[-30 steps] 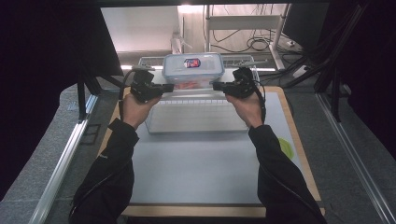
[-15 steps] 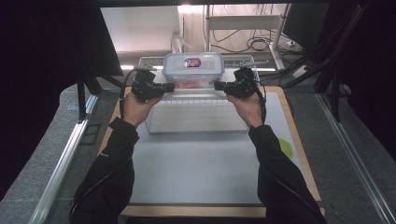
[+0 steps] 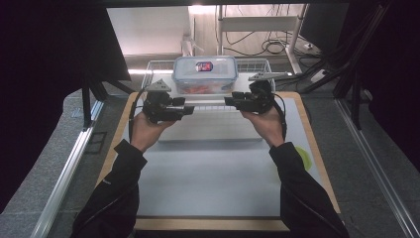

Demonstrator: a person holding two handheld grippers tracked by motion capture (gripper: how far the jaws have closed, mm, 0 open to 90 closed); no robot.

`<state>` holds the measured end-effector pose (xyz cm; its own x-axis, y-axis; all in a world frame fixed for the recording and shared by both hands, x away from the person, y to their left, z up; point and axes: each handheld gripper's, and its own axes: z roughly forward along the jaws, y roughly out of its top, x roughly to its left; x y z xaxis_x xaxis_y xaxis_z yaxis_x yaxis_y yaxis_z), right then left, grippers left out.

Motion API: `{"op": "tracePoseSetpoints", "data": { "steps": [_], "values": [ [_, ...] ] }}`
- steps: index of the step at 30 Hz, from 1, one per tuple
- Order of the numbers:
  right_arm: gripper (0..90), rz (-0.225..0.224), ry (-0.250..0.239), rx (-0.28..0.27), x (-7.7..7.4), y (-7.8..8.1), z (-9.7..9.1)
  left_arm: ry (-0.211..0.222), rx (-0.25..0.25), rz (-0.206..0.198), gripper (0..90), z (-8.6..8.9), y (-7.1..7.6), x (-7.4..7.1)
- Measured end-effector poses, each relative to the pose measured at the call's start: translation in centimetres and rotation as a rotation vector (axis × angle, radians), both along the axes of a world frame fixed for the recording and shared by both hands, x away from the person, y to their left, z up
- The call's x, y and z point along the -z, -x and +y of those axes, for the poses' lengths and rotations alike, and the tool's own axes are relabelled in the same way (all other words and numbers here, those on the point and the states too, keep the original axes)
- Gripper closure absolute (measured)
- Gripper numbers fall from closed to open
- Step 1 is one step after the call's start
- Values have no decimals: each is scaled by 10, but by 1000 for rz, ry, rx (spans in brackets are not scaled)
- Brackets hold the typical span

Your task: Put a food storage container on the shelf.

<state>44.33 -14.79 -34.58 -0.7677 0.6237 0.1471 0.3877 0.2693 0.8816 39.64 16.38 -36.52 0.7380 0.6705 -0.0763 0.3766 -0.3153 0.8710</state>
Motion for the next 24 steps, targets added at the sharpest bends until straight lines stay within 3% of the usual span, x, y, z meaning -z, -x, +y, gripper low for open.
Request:
{"op": "tracePoseSetpoints", "data": {
  "steps": [11, 19, 24],
  "values": [
    [313, -59, 71, -20, 18, 31, -1, -36, 1, -15, 223, -3, 35, 20],
    [175, -81, 76, -21, 33, 51, -5, -61, 0, -15, 105, -4, 58, 40],
    [109, -80, 80, -20, 44, 62, -11, -78, 15, -5, 84, -3, 72, 52]
  ]
}}
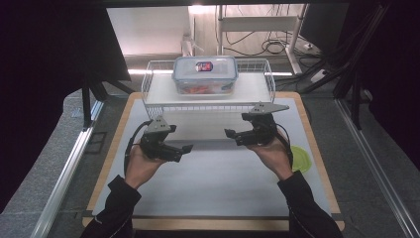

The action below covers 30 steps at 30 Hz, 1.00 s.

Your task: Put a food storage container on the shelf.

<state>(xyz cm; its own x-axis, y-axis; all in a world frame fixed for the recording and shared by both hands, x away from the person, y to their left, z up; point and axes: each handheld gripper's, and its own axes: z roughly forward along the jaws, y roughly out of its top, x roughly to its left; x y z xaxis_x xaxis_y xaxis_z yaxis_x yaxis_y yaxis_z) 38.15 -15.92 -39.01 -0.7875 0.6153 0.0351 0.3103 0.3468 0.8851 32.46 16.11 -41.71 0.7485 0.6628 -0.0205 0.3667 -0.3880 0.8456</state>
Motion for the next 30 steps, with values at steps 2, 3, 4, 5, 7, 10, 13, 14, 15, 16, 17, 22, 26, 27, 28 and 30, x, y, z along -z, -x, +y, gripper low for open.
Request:
{"op": "tracePoseSetpoints", "data": {
  "steps": [2, 3, 4, 5, 7, 10, 13, 14, 15, 16, 17, 22, 26, 27, 28, 30],
  "values": [
    [91, 5, -1, -2, 6, 4, -3, -21, -7, -3, 71, 0, 5, 5],
    [83, 9, 0, -5, 9, 6, -4, -32, -14, -5, 64, 0, 7, 7],
    [80, 12, 1, -8, 12, 9, -5, -39, -15, -6, 53, 0, 10, 10],
    [76, 15, 12, -8, 16, 12, -6, -41, -15, -5, 45, 0, 12, 11],
    [62, 16, 42, -10, 20, 16, -7, -45, -23, -8, 31, 1, 17, 16],
    [51, 13, 60, -22, 27, 25, -9, -65, -13, -4, 30, 3, 26, 23],
    [42, 21, 56, -29, 33, 33, -13, -79, -19, -12, 30, 6, 33, 28],
    [41, 24, 54, -28, 35, 36, -14, -67, -19, -10, 27, 8, 35, 30],
    [39, 29, 53, -29, 37, 38, -15, -57, -20, -1, 20, 10, 37, 34],
    [38, 30, 53, -27, 40, 42, -16, -55, -22, 0, 11, 12, 38, 36],
    [38, 30, 49, -24, 42, 44, -17, -49, -29, -4, 6, 13, 41, 40],
    [37, 35, 34, -20, 51, 55, -20, -38, -62, -22, 0, 19, 51, 55],
    [39, 34, 41, -19, 63, 62, -21, -43, -72, -21, 0, 24, 59, 71],
    [40, 36, 47, -17, 66, 64, -21, -48, -72, -19, 0, 25, 60, 75],
    [40, 32, 55, -18, 69, 66, -22, -54, -71, -18, 0, 27, 62, 78],
    [40, 30, 74, -21, 75, 69, -22, -64, -64, -11, 0, 29, 66, 85]
  ]
}}
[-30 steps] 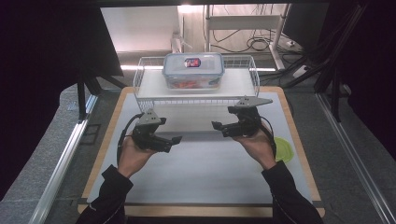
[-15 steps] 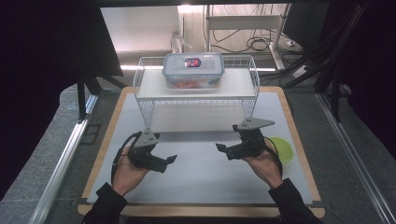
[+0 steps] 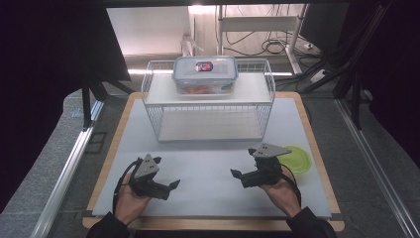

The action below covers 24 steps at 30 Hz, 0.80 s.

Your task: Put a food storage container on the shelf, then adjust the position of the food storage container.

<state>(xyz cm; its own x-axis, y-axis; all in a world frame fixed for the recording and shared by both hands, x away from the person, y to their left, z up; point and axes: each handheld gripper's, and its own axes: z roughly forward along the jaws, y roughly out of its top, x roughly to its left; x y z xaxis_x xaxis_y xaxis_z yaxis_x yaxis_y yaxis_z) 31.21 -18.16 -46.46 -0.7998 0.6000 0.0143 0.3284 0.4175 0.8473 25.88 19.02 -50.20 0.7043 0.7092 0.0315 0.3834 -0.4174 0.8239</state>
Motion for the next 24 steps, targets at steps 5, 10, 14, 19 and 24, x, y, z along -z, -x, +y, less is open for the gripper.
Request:
{"op": "tracePoseSetpoints", "data": {
  "steps": [5, 10, 14, 19, 24],
  "values": [
    [40, 8, 33, -2, 13, 6, -5, 2, -4, -8, 0, 2, 11, 12],
    [40, 35, 81, -2, 25, 8, -7, -24, 6, 39, 0, 1, 11, 20],
    [36, 38, 81, 10, 24, 7, -8, -30, -1, 28, 0, 1, 11, 19],
    [0, 86, 63, 34, 22, 3, -11, -18, -13, 26, 0, 3, 11, 18],
    [50, 126, 67, 70, 16, -1, -19, -27, -19, 24, 0, 3, 11, 19]
  ]
}}
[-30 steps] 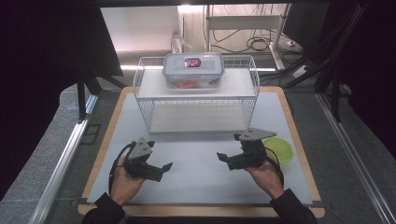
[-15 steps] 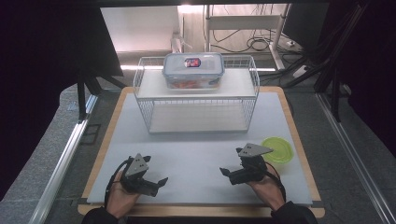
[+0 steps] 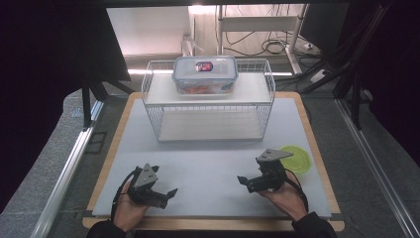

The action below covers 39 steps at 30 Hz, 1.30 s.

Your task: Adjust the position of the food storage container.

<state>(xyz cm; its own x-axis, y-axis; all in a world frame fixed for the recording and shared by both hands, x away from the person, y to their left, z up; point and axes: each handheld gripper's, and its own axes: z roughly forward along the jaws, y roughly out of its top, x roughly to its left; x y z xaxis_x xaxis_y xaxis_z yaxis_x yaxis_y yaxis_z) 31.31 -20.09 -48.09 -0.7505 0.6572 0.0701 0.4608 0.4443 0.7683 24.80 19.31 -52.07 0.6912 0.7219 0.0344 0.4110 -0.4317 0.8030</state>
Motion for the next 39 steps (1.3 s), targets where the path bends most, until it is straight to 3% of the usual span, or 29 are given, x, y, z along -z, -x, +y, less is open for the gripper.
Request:
{"op": "tracePoseSetpoints", "data": {
  "steps": [3, 13, 18, 28, 30, 31, 39],
  "values": [
    [148, 14, -18, 28, -8, -2, -7, 3, -2, 1, 0, 0, 0, 0],
    [692, -33, -26, 53, -32, -8, -43, 2, 1, 1, 1, 0, 0, 0],
    [883, -65, -13, 116, -39, -14, -69, -3, -7, 2, 1, 0, -1, 0],
    [900, -69, -29, 331, -42, -28, -130, -7, -20, 11, 0, 1, -2, 1],
    [900, -70, -24, 350, -42, -29, -136, -8, -21, 11, 0, 1, -2, 1],
    [900, -69, -14, 395, -39, -30, -146, -8, -23, 11, 0, 1, -2, 1],
    [900, -30, 21, 469, -21, -36, -168, -10, -25, 17, 0, 0, -2, 1]
  ]
}}
